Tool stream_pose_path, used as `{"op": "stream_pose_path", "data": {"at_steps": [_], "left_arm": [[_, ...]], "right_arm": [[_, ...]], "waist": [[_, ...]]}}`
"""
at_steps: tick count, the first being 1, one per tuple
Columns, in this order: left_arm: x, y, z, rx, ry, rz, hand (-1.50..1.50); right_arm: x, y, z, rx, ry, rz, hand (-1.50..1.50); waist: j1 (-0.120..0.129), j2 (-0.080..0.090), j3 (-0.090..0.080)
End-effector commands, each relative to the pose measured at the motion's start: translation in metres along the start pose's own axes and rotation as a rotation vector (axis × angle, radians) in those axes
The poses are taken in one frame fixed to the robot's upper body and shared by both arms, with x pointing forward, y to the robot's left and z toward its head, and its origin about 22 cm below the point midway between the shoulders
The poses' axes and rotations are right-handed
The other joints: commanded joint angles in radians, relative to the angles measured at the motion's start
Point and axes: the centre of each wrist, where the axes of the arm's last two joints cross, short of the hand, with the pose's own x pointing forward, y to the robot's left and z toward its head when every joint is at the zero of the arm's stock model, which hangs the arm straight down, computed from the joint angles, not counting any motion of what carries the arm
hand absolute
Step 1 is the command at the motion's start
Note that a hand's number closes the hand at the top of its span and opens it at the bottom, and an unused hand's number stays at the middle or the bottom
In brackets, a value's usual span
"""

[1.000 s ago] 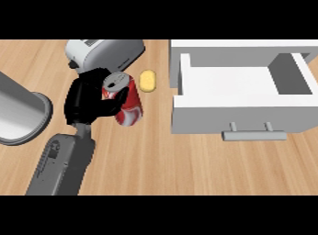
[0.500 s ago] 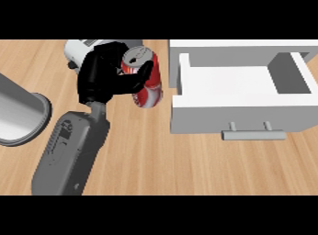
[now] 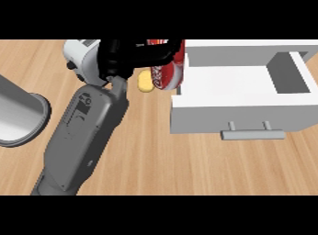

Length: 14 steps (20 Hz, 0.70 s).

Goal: Pick up the can, place it into the drawer and close the drawer

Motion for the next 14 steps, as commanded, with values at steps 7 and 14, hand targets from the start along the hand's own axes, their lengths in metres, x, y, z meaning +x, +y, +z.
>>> {"op": "stream_pose_path", "data": {"at_steps": [7, 14], "left_arm": [[0.006, -0.037, -0.036, -0.006, -0.003, -0.019, 1.50], [0.007, -0.065, -0.039, -0.011, 0.018, -0.042, 1.50]], "right_arm": [[-0.021, -0.008, -0.011, 0.004, -0.017, -0.016, -1.50], [-0.019, 0.003, -0.012, -0.002, -0.021, -0.020, -1.50]], "waist": [[-0.008, 0.003, 0.000], [-0.010, 0.003, 0.000]]}}
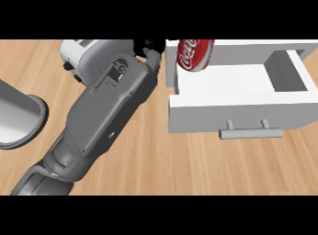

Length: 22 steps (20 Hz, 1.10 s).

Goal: Pick up the can, place it into the drawer and close the drawer

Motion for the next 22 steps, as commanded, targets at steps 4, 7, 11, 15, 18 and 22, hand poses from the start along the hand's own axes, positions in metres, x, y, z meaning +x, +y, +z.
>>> {"op": "stream_pose_path", "data": {"at_steps": [4, 7, 11, 15, 18, 22], "left_arm": [[0.009, -0.027, -0.010, 0.000, 0.032, -0.018, 1.50], [0.002, -0.036, 0.000, -0.001, 0.036, -0.003, 1.50], [-0.010, -0.033, -0.011, 0.024, 0.025, -0.036, 1.50], [-0.006, -0.049, -0.008, 0.019, 0.043, -0.073, 1.50], [-0.012, -0.039, -0.016, 0.031, 0.049, -0.064, 1.50], [-0.022, -0.041, -0.014, 0.060, 0.095, -0.100, 1.50]], "right_arm": [[0.014, 0.007, -0.002, 0.012, -0.006, 0.017, -1.50], [0.004, -0.006, -0.006, 0.018, -0.005, 0.005, -1.50], [0.007, 0.003, -0.007, 0.021, -0.009, 0.014, -1.50], [0.006, 0.003, -0.019, 0.044, -0.009, 0.007, -1.50], [0.010, 0.014, -0.021, 0.024, -0.029, -0.011, -1.50], [0.004, 0.004, -0.019, 0.037, 0.003, -0.005, -1.50]], "waist": [[-0.014, 0.002, 0.000], [-0.016, 0.001, 0.001], [-0.034, 0.008, 0.001], [-0.041, 0.009, 0.001], [-0.041, 0.014, 0.001], [-0.050, 0.011, 0.002]]}}
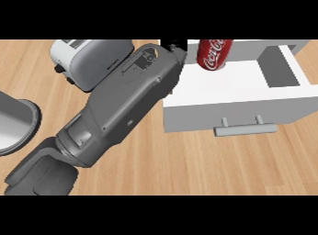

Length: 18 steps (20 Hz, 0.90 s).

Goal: Pick up the can, place it into the drawer and close the drawer

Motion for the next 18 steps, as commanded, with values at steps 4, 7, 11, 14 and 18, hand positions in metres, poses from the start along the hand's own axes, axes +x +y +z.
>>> {"op": "stream_pose_path", "data": {"at_steps": [4, 7, 11, 14, 18], "left_arm": [[-0.010, -0.006, 0.002, 0.034, -0.001, -0.073, 1.50], [-0.023, 0.004, -0.001, 0.085, 0.007, -0.080, -1.50], [-0.026, -0.001, 0.003, 0.091, 0.015, -0.090, -1.50], [-0.036, 0.004, 0.004, 0.104, 0.018, -0.097, -1.50], [-0.012, -0.007, -0.001, 0.116, 0.026, -0.085, -1.50]], "right_arm": [[-0.005, -0.004, -0.009, 0.008, 0.001, -0.003, -1.50], [0.005, 0.015, 0.004, 0.018, -0.025, -0.009, -1.50], [-0.002, -0.001, -0.002, 0.014, 0.016, 0.022, -1.50], [0.007, 0.006, 0.000, 0.009, -0.012, 0.005, -1.50], [0.004, 0.010, -0.008, 0.013, -0.007, 0.006, -1.50]], "waist": [[-0.017, 0.004, 0.001], [-0.033, 0.006, 0.001], [-0.027, 0.005, 0.001], [-0.019, 0.004, 0.000], [-0.024, 0.008, 0.001]]}}
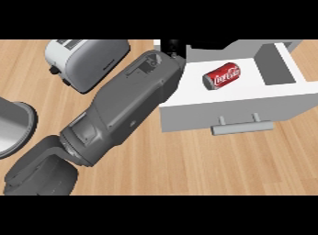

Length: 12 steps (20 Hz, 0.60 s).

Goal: Pick up the can, place it into the drawer and close the drawer

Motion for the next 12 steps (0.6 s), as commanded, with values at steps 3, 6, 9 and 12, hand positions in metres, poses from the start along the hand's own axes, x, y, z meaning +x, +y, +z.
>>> {"op": "stream_pose_path", "data": {"at_steps": [3, 6, 9, 12], "left_arm": [[-0.024, 0.009, 0.003, 0.022, -0.019, 0.019, -1.50], [-0.005, 0.002, -0.001, 0.025, -0.015, 0.026, -1.50], [0.005, -0.002, -0.001, 0.007, -0.041, 0.040, -1.50], [0.001, 0.001, -0.001, 0.003, -0.048, 0.089, -1.50]], "right_arm": [[-0.002, 0.006, -0.002, 0.018, -0.009, -0.009, -1.50], [0.005, 0.003, -0.006, 0.025, -0.059, 0.035, -1.50], [0.028, -0.001, -0.004, 0.038, -0.163, 0.244, -1.50], [0.037, 0.011, -0.011, 0.109, -0.206, 0.310, -1.50]], "waist": [[-0.003, 0.002, 0.000], [0.003, 0.001, 0.000], [0.006, -0.002, 0.000], [0.013, 0.001, -0.001]]}}
